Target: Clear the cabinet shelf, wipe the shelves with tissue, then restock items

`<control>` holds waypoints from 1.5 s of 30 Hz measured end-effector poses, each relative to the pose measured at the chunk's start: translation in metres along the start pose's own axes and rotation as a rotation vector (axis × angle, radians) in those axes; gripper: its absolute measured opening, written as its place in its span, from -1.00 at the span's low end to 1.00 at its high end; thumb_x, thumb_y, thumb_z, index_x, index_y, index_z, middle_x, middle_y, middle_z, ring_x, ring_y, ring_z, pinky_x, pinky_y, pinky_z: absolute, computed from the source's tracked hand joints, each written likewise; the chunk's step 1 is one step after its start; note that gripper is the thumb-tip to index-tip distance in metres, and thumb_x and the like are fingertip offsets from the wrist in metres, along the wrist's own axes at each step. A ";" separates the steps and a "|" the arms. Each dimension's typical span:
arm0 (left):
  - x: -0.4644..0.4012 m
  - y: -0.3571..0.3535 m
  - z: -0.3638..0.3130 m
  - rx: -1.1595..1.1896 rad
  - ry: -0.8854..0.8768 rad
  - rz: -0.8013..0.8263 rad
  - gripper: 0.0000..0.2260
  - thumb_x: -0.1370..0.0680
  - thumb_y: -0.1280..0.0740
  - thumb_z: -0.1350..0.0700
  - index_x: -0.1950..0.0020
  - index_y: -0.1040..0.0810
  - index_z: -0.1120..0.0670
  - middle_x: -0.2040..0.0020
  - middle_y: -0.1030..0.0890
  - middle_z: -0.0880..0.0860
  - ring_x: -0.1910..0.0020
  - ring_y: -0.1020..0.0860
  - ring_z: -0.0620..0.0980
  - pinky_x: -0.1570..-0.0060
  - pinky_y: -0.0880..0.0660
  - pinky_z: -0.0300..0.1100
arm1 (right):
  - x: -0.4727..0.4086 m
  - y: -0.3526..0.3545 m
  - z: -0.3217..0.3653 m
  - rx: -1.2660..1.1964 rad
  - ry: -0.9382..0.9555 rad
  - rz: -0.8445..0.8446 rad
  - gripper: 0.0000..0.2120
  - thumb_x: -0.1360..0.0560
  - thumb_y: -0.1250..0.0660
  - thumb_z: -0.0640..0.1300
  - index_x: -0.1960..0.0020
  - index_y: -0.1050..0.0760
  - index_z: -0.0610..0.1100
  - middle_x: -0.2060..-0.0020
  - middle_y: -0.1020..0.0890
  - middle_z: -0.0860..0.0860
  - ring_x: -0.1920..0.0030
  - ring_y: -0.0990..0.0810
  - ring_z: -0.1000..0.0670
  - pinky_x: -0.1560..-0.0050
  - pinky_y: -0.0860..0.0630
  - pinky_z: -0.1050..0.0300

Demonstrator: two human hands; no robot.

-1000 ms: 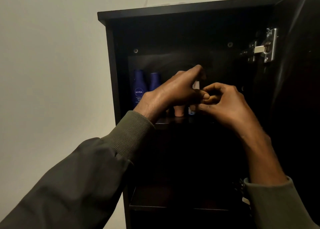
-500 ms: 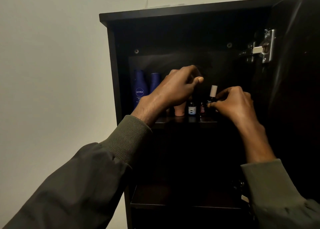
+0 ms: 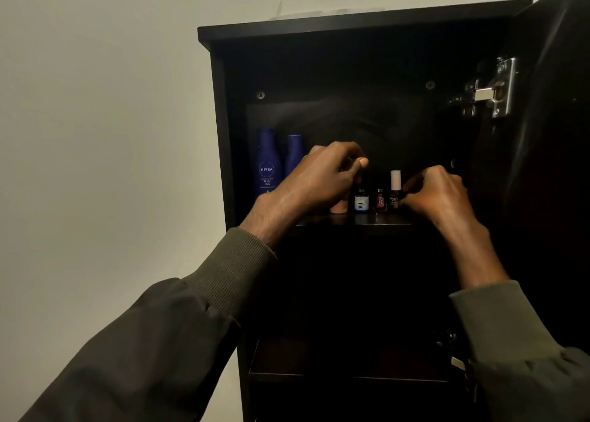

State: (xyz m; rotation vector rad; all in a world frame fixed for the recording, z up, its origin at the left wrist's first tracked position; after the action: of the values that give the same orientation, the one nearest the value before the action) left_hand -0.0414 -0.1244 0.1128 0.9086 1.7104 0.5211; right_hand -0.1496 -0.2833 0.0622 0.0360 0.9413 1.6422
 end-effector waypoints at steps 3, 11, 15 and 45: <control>0.005 0.000 0.003 0.000 0.009 -0.020 -0.85 -0.68 -0.22 0.05 -0.15 -0.55 0.02 0.06 -0.67 -0.01 0.24 -0.64 -0.15 0.23 -0.60 -0.27 | 0.000 -0.001 0.000 0.000 0.004 -0.008 -0.73 -0.39 -0.52 -0.22 -0.06 -0.58 -0.11 -0.04 -0.60 -0.12 -0.05 -0.59 -0.08 0.08 -0.51 0.08; 0.016 0.001 0.010 0.020 0.014 0.004 -0.83 -0.69 -0.20 0.08 -0.21 -0.54 0.04 0.04 -0.65 -0.01 0.24 -0.61 -0.22 0.31 -0.49 -0.39 | 0.005 0.000 0.000 0.002 0.024 -0.032 -0.73 -0.41 -0.52 -0.20 -0.09 -0.60 -0.13 -0.05 -0.62 -0.12 -0.09 -0.60 -0.09 0.03 -0.49 0.10; 0.020 0.004 0.010 0.017 0.018 0.005 -0.81 -0.69 -0.19 0.08 -0.23 -0.53 0.06 -0.01 -0.65 0.00 0.16 -0.62 -0.16 0.27 -0.52 -0.38 | 0.007 -0.002 0.002 0.006 0.017 -0.009 -0.71 -0.40 -0.52 -0.20 -0.10 -0.58 -0.13 -0.06 -0.61 -0.12 -0.10 -0.59 -0.09 -0.02 -0.54 0.04; 0.027 0.014 0.018 -0.030 0.052 -0.053 -0.78 -0.69 -0.19 0.11 -0.30 -0.49 0.07 -0.08 -0.64 -0.01 0.11 -0.58 -0.23 0.06 -0.52 -0.29 | 0.016 0.006 0.010 0.029 0.118 -0.118 -0.50 -0.47 -0.46 -0.14 -0.37 -0.43 -0.06 -0.22 -0.58 -0.09 -0.22 -0.55 -0.10 -0.14 -0.52 -0.01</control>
State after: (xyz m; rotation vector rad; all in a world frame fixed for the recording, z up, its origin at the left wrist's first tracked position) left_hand -0.0233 -0.0960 0.1005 0.8322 1.7647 0.5374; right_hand -0.1540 -0.2646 0.0657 -0.0957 1.0378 1.5345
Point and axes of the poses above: each hand's wrist, its own x-axis away from the middle knuckle, its own y-axis out of the back of the hand, z = x × y, the point moved 10 cm from there along -x, towards the middle knuckle
